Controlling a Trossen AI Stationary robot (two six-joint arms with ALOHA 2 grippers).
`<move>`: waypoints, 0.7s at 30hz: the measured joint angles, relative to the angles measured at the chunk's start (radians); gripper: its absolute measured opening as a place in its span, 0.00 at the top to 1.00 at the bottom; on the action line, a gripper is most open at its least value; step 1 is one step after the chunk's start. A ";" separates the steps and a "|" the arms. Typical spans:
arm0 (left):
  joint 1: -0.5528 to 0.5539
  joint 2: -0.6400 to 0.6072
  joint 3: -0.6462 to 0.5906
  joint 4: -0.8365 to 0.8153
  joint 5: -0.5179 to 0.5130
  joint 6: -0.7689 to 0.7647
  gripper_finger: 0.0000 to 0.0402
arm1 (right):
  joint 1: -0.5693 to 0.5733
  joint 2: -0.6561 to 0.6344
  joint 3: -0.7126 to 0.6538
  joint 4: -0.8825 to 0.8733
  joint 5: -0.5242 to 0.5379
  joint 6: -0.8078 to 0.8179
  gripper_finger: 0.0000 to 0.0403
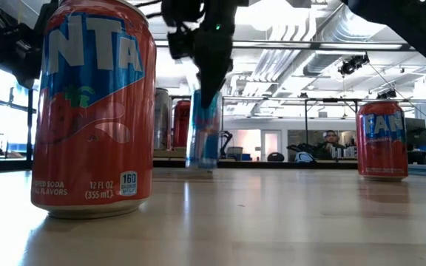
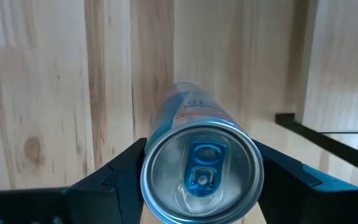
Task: Place canned beverage on shelf
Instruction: Put the top blue soda can on the shelf
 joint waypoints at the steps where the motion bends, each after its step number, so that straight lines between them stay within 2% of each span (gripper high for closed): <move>1: 0.000 0.000 0.000 0.001 0.000 -0.005 1.00 | 0.001 0.004 -0.001 0.000 0.000 0.001 0.44; 11: -0.024 0.000 0.000 -0.005 0.044 -0.009 1.00 | 0.006 0.016 -0.003 0.040 -0.001 -0.003 0.44; 16: -0.049 0.000 0.000 -0.011 0.046 -0.020 0.99 | 0.011 0.016 -0.004 0.051 0.000 -0.006 0.35; 21: -0.076 0.000 0.000 -0.021 0.042 -0.019 0.91 | 0.023 0.015 0.014 0.092 0.076 -0.047 0.30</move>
